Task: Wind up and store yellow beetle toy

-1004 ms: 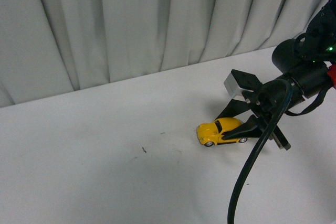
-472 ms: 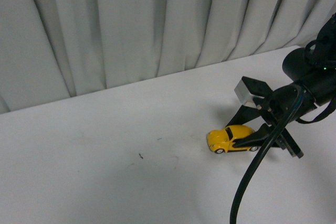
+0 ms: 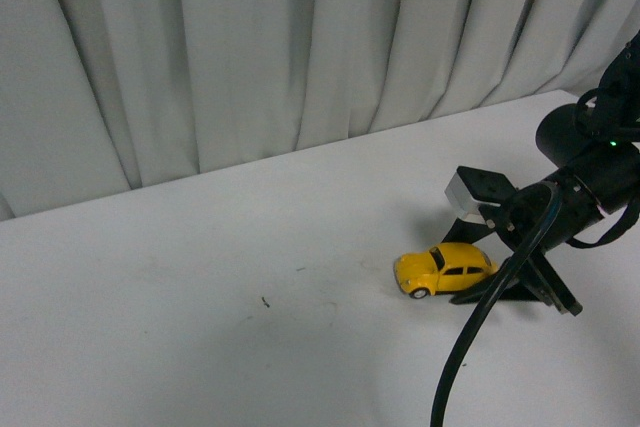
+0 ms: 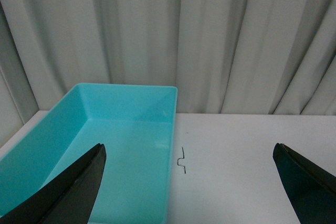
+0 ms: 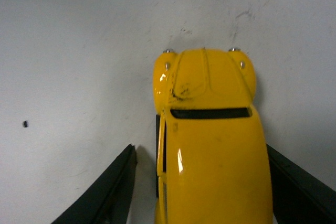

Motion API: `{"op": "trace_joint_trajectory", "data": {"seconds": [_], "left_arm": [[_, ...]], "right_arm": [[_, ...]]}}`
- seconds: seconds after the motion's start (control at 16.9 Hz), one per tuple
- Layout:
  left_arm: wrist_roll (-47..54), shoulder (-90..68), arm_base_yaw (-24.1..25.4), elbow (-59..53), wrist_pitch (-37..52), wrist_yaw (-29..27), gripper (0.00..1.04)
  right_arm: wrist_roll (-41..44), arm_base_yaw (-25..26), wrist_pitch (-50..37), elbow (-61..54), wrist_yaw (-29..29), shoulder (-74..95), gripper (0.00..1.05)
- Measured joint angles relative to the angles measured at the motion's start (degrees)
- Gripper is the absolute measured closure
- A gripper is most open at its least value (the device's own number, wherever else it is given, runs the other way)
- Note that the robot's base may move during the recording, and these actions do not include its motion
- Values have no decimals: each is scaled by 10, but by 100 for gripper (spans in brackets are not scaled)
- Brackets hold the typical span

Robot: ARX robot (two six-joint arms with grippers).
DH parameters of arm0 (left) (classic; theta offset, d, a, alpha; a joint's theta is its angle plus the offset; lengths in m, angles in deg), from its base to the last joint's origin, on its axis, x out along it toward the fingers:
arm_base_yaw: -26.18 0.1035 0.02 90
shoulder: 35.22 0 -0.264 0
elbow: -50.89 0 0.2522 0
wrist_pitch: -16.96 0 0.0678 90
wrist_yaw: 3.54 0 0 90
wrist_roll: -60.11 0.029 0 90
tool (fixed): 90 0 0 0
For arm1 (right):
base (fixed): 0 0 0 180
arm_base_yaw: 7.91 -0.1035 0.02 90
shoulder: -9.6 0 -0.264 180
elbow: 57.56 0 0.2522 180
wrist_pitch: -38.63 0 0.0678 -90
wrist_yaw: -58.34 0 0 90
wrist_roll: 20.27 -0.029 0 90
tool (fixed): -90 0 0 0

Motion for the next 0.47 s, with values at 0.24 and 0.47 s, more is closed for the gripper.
{"op": "trace_joint_trajectory", "data": {"seconds": [0.24,0.47], "left_arm": [[0,0,0,0,0,0,7],[0,0,0,0,0,0,7]], "right_arm": [[-2,4,1,-1,0,0,7],[-3,-5,-89,-39,-23,-43,7]]}}
